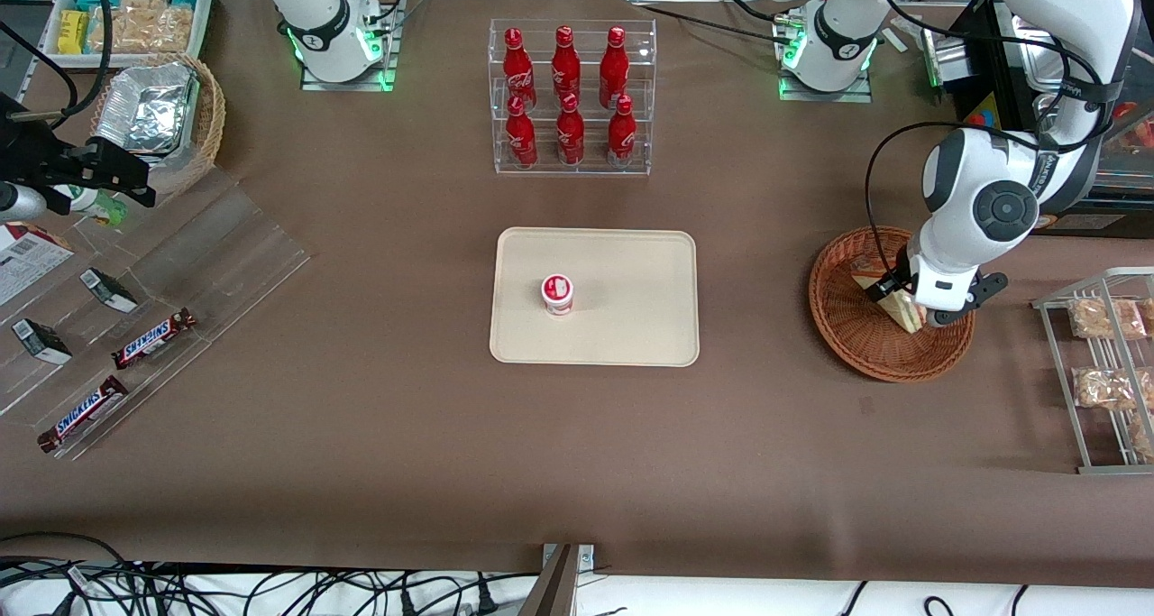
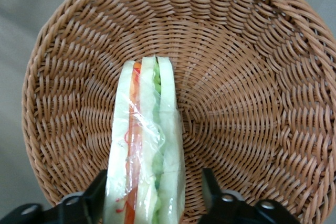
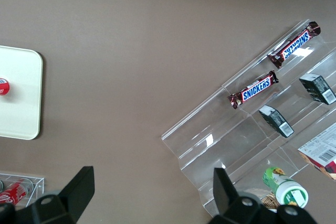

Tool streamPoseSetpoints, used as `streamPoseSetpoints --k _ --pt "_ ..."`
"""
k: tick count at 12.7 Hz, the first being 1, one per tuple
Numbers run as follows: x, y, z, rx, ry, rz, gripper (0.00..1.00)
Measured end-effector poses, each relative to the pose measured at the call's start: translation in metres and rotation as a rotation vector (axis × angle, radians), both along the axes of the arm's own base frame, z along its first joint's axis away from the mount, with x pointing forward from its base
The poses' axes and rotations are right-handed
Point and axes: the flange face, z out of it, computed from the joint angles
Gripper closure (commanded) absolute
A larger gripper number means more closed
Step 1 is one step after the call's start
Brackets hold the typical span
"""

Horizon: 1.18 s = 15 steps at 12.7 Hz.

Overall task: Place sandwich from basket to tray
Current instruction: 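Lower the open left gripper around the sandwich wedge, then close the left gripper on the sandwich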

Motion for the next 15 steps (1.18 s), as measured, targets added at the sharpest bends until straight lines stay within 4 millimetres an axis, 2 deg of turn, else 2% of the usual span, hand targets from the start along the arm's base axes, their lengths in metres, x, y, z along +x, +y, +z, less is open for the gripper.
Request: streamPoseSetpoints --k 4,6,12,15 --pt "0.000 0.007 0.004 0.001 -0.007 0.012 0.59" --pt "0.000 0.007 0.006 0.002 -0.011 0.012 0.62" --pt "0.002 0.005 0.015 0.003 -0.028 0.009 0.64" --pt "0.004 0.001 0.032 0.013 0.001 -0.027 0.66"
